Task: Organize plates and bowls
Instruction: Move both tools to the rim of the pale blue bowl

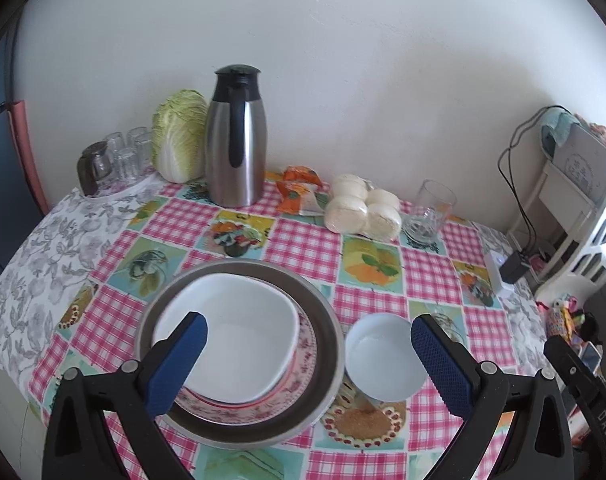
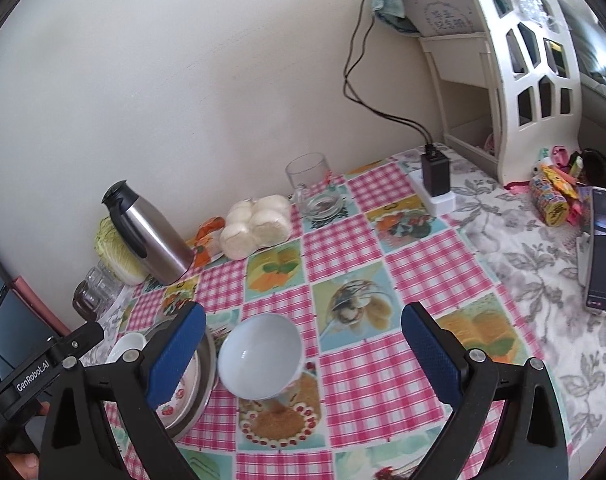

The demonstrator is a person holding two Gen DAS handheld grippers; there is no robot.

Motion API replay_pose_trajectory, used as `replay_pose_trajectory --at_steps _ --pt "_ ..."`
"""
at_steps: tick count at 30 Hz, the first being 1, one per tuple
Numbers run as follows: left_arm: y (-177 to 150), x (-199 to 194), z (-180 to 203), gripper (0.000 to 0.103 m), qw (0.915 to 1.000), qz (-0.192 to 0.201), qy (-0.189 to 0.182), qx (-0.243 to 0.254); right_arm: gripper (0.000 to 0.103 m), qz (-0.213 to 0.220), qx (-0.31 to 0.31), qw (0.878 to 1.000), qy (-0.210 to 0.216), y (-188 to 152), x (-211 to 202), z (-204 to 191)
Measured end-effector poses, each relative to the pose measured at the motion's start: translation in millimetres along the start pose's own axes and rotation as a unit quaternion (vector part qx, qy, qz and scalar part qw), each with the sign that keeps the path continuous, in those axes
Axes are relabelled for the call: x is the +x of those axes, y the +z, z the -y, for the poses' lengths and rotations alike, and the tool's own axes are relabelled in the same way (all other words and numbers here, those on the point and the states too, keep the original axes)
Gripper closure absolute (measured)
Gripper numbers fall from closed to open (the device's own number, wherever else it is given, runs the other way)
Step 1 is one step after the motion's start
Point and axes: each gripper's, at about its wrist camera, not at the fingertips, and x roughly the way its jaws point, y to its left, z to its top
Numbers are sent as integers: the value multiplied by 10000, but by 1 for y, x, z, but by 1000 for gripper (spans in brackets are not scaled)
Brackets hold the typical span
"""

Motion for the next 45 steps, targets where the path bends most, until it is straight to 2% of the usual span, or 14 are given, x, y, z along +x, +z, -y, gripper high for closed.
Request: replay_pose_trajectory --at_steps 17,21,26,33,42,44,45 --pt "-26 35 42 1 9936 -847 -746 33 5 -227 393 9977 -502 5 11 59" --pt "-33 45 48 10 9903 -1024 -934 -69 5 -323 429 9970 -562 1 21 66" --pt "-42 61 53 16 9842 -1334 -1136 -248 5 -503 424 9962 -575 -6 37 68" --pt "-57 88 44 23 9771 -1675 -1076 -757 5 -808 370 9953 -385 -19 64 59" --pt "-71 106 27 30 9702 -1831 -880 -1322 5 -1069 131 9940 -165 -39 93 38" --pt "-74 108 25 30 9682 -1861 -846 -1443 8 -1142 79 9933 -123 -44 99 33" --pt "-75 109 24 30 9675 -1874 -819 -1485 15 -1188 59 9929 -94 -46 102 31"
